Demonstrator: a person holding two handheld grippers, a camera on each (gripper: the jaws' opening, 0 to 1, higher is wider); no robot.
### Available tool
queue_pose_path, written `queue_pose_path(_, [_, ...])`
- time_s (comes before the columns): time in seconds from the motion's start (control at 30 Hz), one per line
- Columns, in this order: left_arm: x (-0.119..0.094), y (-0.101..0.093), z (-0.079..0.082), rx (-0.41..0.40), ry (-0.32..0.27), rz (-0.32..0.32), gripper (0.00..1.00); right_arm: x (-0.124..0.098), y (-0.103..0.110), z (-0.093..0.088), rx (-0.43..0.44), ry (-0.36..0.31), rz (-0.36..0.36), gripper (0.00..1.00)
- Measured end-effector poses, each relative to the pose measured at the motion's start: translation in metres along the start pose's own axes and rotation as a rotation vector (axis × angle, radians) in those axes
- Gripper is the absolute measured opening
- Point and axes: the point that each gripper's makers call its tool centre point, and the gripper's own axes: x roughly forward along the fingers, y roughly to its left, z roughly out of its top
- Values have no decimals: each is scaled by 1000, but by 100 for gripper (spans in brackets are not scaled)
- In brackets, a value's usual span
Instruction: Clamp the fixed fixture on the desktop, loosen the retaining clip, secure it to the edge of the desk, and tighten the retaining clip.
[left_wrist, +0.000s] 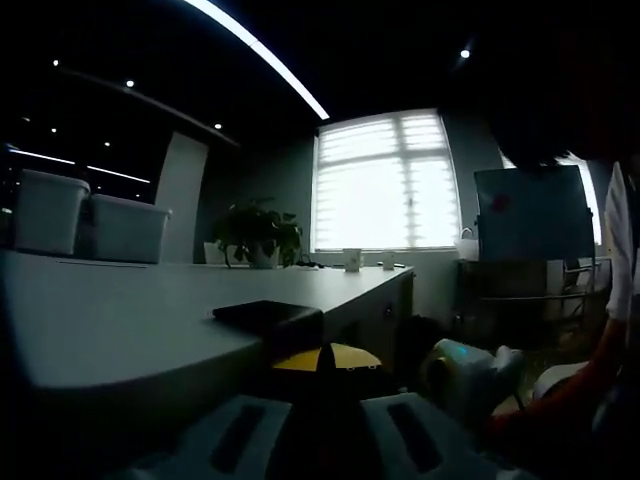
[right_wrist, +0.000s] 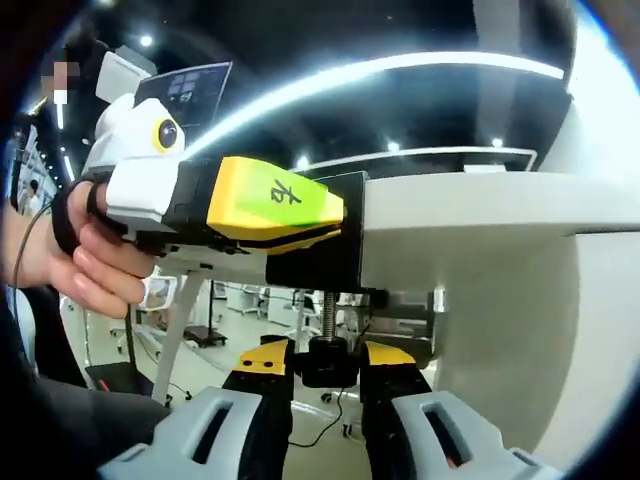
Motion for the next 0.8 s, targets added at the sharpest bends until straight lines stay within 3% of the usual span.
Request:
queue_pose_path(0.2, [0,0,0,-3,-3,-4,1,1,1,-1,17,-4,95,24])
queue_pose_path(0.3, [0,0,0,-7,-7,-7,1,0,-2,-4,33,1,84,29])
queue_pose_path(0.5, [-1,0,-1,-11,-12,-9,1,-21,-4,-11,38,43,-66,34])
queue_pose_path(0.57, [-1,0,0,-12,-15,-9,1,-34,-6,-8,33,62,-204,36])
queue_pose_path(0.63, [0,0,-1,-13,-17,-9,1,-40,-1,0,34,51,-266,37])
queue_pose_path(0.73, [0,0,-1,-11,-14,-9,1,-40,11,5,-84,101,-321,37])
queue_pose_path(0.8, [1,0,0,-9,-14,-10,1,-39,9,11,-140,94,-386,37])
